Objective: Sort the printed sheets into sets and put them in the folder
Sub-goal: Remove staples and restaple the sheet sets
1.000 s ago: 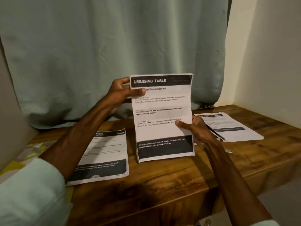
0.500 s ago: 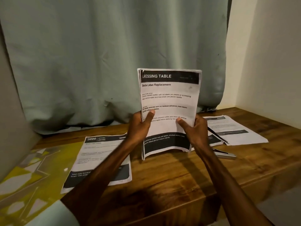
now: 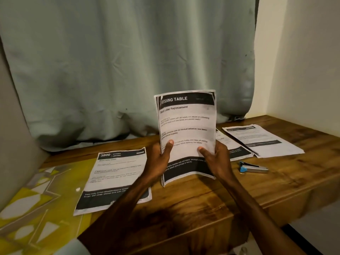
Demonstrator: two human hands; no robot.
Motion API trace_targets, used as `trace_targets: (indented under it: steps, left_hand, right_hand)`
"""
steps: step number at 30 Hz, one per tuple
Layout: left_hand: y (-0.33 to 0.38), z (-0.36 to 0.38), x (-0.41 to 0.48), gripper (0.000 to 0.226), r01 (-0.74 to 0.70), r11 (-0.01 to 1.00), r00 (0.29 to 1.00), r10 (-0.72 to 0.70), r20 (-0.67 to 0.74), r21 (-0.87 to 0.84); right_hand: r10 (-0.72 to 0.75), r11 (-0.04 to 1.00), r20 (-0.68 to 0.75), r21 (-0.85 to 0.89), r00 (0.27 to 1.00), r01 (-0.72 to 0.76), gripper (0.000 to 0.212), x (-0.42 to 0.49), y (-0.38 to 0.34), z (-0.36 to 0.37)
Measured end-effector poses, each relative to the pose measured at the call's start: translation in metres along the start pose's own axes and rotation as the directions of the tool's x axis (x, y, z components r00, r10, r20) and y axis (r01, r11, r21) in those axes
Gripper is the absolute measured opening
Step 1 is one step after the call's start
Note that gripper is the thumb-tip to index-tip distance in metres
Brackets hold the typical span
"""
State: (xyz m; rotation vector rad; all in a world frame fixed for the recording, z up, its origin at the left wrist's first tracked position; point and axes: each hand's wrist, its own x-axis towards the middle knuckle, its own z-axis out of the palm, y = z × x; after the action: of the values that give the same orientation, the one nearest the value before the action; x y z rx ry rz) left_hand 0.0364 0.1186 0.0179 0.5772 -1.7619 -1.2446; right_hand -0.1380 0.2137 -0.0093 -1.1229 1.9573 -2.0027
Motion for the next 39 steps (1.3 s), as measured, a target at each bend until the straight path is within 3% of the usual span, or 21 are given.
trace_targets:
  steps: [14,19,24,27,34,37,39]
  left_hand:
    - [-0.015,-0.005,-0.007,0.024,-0.019,0.999,1.0,0.02,-0.021,0.039]
    - [-0.012,-0.011,-0.002,0.019,0.039,0.997,0.998,-0.043,0.047,0.072]
    - [-0.006,-0.031,0.013,0.037,0.087,0.978,0.968,-0.128,0.216,0.19]
    - [-0.011,-0.037,0.012,0.034,0.138,0.98,0.946,-0.173,0.272,0.145]
    - [0.045,-0.057,0.056,0.018,0.085,0.994,0.989,-0.093,-0.119,-0.073]
    - [0.061,-0.061,0.068,0.016,0.057,0.998,0.983,-0.062,-0.17,-0.038]
    - [0.061,-0.064,0.072,0.016,0.064,0.998,0.982,-0.064,-0.175,-0.007]
  right_hand:
    - [-0.006,1.0,-0.011,-0.028,1.0,0.005,0.049,-0.008,0.006,0.0]
    - [0.059,0.995,0.105,-0.082,0.993,-0.05,0.052,0.002,-0.006,-0.009]
    - [0.016,0.985,0.218,0.163,0.976,-0.052,0.024,0.038,-0.05,-0.024]
    - [0.014,0.976,0.265,0.207,0.964,-0.071,0.024,0.049,-0.066,-0.021]
    - [0.067,0.963,0.339,0.225,0.938,-0.15,0.034,0.037,-0.038,-0.01]
    - [0.093,0.944,0.336,0.269,0.937,-0.19,0.027,0.035,-0.03,-0.01]
    - [0.117,0.938,0.35,0.268,0.929,-0.219,0.034,0.034,-0.028,-0.01]
